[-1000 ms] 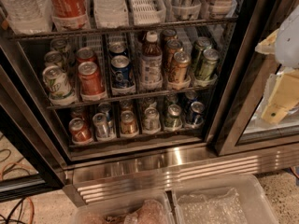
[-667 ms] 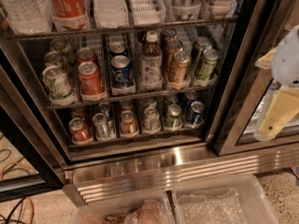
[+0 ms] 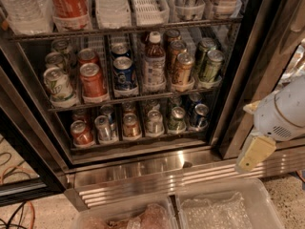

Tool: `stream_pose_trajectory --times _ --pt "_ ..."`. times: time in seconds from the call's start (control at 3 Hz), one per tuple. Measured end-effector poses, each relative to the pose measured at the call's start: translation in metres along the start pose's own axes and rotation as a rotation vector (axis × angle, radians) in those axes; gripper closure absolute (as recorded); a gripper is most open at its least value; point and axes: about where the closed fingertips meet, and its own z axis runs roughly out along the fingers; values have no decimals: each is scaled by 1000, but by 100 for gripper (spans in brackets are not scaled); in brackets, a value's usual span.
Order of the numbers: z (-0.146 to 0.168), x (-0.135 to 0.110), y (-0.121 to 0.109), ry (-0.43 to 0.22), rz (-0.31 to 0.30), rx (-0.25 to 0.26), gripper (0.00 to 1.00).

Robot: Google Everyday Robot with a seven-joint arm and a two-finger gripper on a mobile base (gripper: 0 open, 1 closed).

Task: Pick pepsi can from bottom shelf of fridge

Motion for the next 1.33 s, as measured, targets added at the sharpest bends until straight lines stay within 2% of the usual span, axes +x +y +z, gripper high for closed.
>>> stream_pose_trajectory --times 0.33,0.67,1.0,1.33 --pt "0 0 0 0 0 -1 0" --pt "3 -9 4 -31 -22 4 0" --pt "32 -12 10 -55 -17 -23 0" --pt "78 -4 9 -74 56 -71 0"
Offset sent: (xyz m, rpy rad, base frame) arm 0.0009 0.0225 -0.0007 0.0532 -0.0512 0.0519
